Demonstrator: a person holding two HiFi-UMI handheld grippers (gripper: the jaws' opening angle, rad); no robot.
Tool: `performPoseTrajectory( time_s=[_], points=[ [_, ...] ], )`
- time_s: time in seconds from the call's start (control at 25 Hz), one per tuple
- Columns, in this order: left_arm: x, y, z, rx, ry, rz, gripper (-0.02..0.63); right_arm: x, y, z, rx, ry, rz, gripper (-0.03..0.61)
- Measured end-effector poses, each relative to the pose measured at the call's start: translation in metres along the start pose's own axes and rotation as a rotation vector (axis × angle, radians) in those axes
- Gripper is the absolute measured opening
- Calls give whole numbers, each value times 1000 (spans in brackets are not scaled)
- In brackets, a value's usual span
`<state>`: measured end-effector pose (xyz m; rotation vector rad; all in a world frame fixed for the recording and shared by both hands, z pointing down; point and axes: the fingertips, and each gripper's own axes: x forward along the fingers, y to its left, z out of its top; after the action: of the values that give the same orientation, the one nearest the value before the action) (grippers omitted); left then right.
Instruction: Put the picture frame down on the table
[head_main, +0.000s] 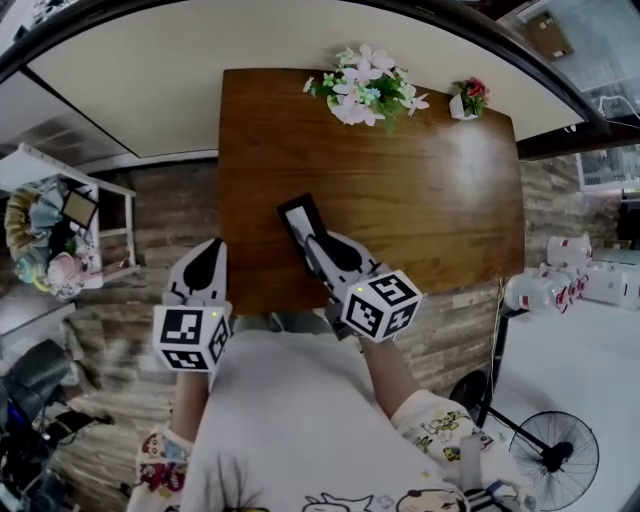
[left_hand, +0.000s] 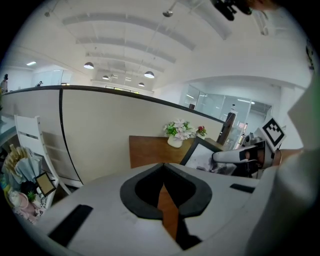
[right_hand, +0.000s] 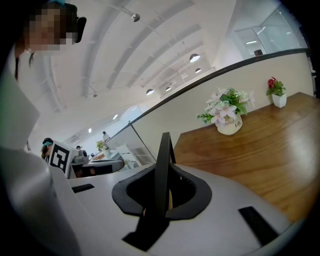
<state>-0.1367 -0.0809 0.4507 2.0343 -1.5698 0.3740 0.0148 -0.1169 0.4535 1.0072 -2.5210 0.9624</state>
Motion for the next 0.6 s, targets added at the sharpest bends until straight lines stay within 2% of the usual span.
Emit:
performPoseTrajectory(
  time_s=[0.6],
  points=[
    [17,-3,-30,-33,48,-6,3,27,-3,-39,129,76,47,52]
  ],
)
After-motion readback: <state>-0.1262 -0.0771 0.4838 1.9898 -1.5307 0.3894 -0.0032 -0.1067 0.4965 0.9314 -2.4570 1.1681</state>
